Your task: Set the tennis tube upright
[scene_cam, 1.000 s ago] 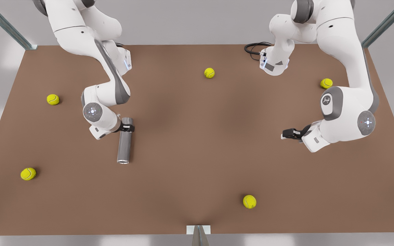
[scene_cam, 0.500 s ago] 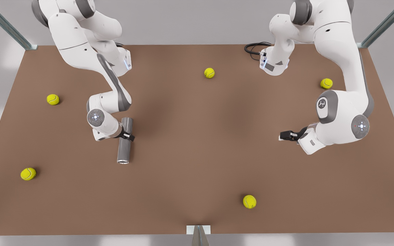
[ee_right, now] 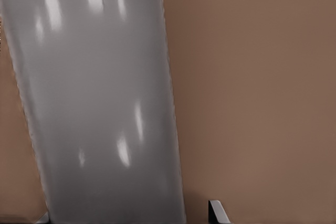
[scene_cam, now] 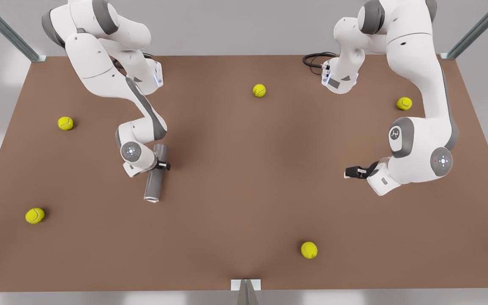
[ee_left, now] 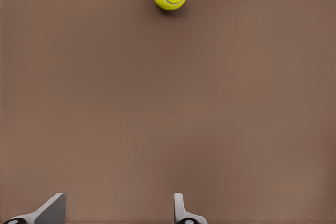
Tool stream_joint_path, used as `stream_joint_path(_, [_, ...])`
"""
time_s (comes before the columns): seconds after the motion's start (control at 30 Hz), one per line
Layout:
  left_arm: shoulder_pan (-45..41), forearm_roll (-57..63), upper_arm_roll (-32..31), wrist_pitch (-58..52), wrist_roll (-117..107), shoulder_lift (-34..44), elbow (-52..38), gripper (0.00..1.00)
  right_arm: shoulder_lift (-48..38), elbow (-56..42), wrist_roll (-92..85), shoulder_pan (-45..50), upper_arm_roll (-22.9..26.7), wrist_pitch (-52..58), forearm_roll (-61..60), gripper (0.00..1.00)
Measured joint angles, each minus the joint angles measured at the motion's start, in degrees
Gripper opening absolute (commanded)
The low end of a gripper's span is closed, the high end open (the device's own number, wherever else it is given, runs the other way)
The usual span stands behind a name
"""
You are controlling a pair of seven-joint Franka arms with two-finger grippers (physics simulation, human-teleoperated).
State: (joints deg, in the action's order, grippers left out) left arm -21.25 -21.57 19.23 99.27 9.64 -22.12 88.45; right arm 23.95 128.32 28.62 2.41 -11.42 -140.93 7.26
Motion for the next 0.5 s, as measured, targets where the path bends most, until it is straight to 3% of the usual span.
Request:
stream_joint_path(0.17, [0.0, 0.0, 0.0, 0.1, 0.0, 0.1, 0.0, 1.00, 0.6, 0.1, -3.6, 0.5, 0.0, -0.2, 0.0, 0.66])
stream_joint_path(0.3, [0.0, 0.0, 0.0, 0.1, 0.0, 0.2, 0.0, 1.00, 0.0, -0.8, -6.6, 0.4, 0.0, 0.0, -0.2, 0.64])
stream_joint_path(0.5, [0.0, 0.0, 0.1, -0.3, -0.1, 0.4, 0.0, 1.00, 2.4, -15.9, -16.4, 2.5, -0.1, 7.0, 0.5, 0.65])
